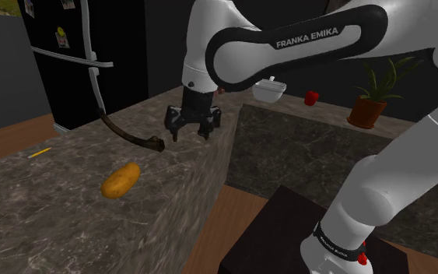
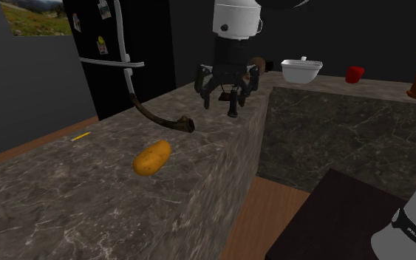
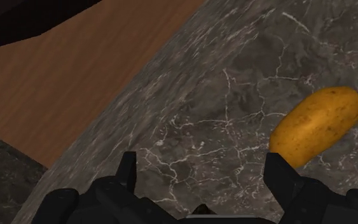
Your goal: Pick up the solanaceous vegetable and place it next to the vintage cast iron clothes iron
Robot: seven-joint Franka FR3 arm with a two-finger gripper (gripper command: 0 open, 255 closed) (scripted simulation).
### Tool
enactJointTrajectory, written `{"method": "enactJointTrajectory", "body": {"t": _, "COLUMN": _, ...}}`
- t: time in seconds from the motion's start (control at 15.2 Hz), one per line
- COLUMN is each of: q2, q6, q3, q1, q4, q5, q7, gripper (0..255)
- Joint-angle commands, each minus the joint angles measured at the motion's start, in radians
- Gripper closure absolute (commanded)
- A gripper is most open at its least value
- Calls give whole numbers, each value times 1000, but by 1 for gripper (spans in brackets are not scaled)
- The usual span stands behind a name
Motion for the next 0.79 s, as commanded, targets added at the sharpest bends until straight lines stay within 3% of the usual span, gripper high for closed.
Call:
{"method": "enactJointTrajectory", "body": {"t": 0.0, "q2": 84, "q6": 35, "q3": 46, "q1": -19, "q4": 39, "q5": -33, "q7": 107, "gripper": 0}}
{"method": "enactJointTrajectory", "body": {"t": 0.33, "q2": 320, "q6": 83, "q3": 121, "q1": -39, "q4": 174, "q5": -176, "q7": 376, "gripper": 0}}
{"method": "enactJointTrajectory", "body": {"t": 0.73, "q2": 611, "q6": 80, "q3": 96, "q1": 41, "q4": 391, "q5": -360, "q7": 665, "gripper": 0}}
